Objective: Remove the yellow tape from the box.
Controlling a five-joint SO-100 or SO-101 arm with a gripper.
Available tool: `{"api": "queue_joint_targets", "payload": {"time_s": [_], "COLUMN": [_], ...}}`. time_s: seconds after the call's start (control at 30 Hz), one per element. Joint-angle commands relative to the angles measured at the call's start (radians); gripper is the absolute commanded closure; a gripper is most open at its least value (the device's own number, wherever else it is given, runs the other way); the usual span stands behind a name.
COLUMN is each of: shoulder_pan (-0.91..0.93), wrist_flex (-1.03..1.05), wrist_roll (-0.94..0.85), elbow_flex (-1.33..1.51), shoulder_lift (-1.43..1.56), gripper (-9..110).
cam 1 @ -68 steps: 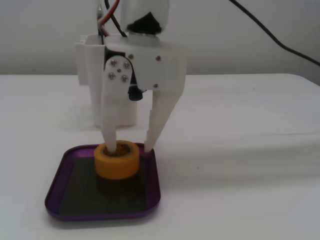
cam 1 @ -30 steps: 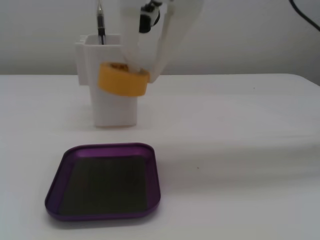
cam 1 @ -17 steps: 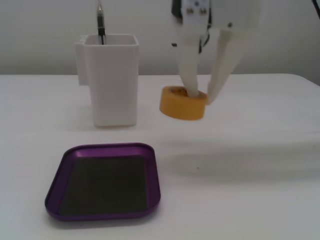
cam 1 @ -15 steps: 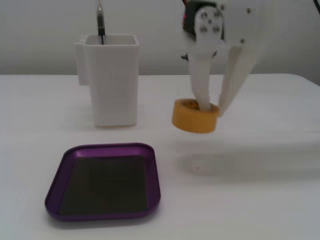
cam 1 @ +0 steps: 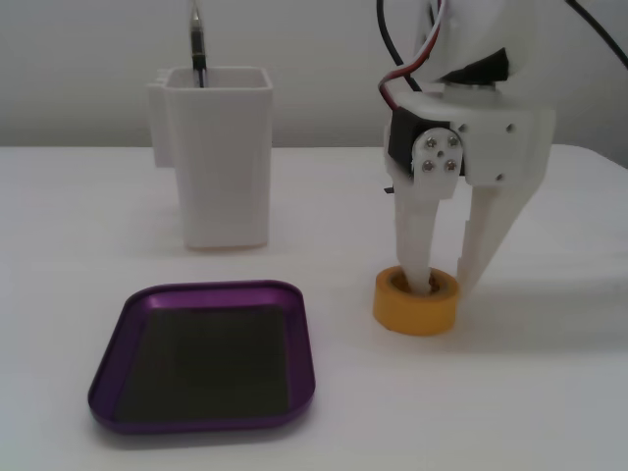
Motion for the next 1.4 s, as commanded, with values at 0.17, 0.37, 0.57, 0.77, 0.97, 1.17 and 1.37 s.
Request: {"api": "queue_joint_targets", "payload": {"time_s": [0.17, 0.37, 0.57, 0.77, 0.97, 1.17, 1.37], "shoulder_pan": [0.006, 0.009, 0.011, 0.054, 0.166, 0.166, 0.164], "wrist_flex": [0.097, 0.258, 0.305, 0.278, 0.239, 0.250, 0.236], "wrist_roll": [0.005, 0.005, 0.005, 0.005, 0.009, 0.012, 0.014], "elbow_flex": [-0.044, -0.155, -0.072, 0.250, 0.591, 0.831, 0.927], "shoulder_lift": [0.221, 0.509, 0.839, 1.178, 1.519, 1.781, 1.720], "gripper": [89, 89, 88, 88, 88, 88, 88]}}
